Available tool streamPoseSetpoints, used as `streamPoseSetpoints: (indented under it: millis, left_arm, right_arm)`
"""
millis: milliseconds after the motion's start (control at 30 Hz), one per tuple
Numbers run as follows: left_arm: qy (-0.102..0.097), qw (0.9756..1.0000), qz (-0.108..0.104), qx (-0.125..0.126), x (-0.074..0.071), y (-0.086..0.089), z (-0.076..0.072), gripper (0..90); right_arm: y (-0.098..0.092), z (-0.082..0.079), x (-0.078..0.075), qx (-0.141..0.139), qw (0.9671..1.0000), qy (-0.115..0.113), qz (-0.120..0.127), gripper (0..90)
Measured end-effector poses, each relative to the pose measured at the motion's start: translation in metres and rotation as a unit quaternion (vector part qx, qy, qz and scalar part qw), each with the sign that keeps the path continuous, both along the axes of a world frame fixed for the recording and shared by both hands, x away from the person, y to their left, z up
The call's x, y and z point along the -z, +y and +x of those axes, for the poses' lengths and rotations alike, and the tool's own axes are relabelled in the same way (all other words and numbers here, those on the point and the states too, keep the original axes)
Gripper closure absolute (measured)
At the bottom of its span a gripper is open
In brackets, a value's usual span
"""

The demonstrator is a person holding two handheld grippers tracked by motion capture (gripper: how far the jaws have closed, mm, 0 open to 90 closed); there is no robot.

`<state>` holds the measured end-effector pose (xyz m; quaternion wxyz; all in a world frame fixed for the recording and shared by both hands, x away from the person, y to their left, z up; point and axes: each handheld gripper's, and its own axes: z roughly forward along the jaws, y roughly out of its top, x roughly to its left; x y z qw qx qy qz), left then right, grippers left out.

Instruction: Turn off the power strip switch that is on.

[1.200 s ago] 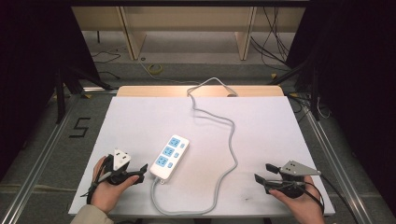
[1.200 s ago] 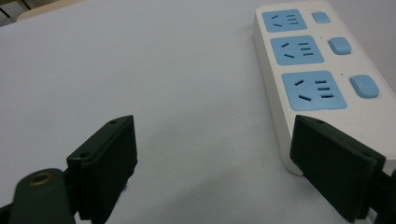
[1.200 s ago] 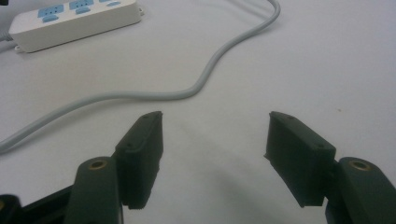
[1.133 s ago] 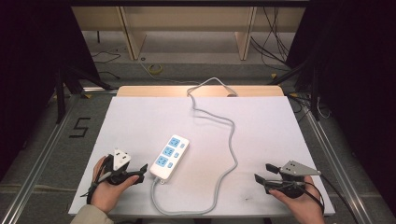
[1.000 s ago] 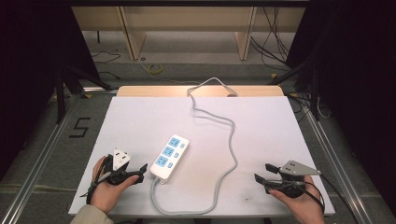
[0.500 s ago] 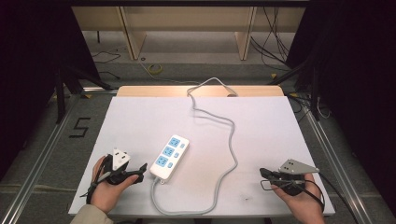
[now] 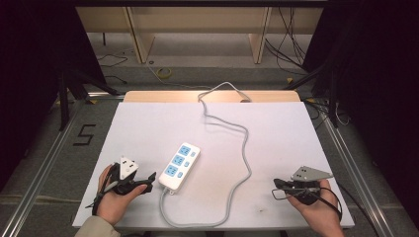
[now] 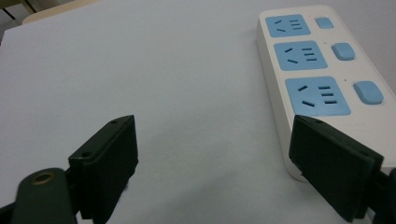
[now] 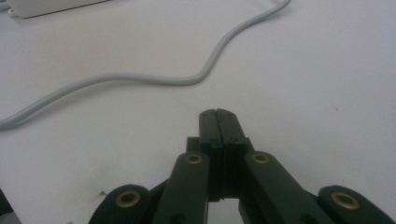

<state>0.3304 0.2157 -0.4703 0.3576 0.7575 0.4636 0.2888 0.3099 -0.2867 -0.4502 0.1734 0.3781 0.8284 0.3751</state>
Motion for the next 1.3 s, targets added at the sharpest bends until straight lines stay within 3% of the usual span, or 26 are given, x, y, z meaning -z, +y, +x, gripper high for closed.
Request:
streamPoseSetpoints:
  millis: [500, 1300]
  left_arm:
    - [-0.002, 1.0000, -0.001, 0.001, 0.000, -0.002, 0.002, 15.4]
    - [-0.001, 1.0000, 0.002, 0.003, -0.001, -0.002, 0.003, 15.4]
  right_arm:
    - [0.010, 0.008, -0.009, -0.019, 0.9993, 0.026, -0.017, 90.0]
    - [0.016, 0.020, -0.020, -0.028, 0.9980, 0.047, -0.032, 90.0]
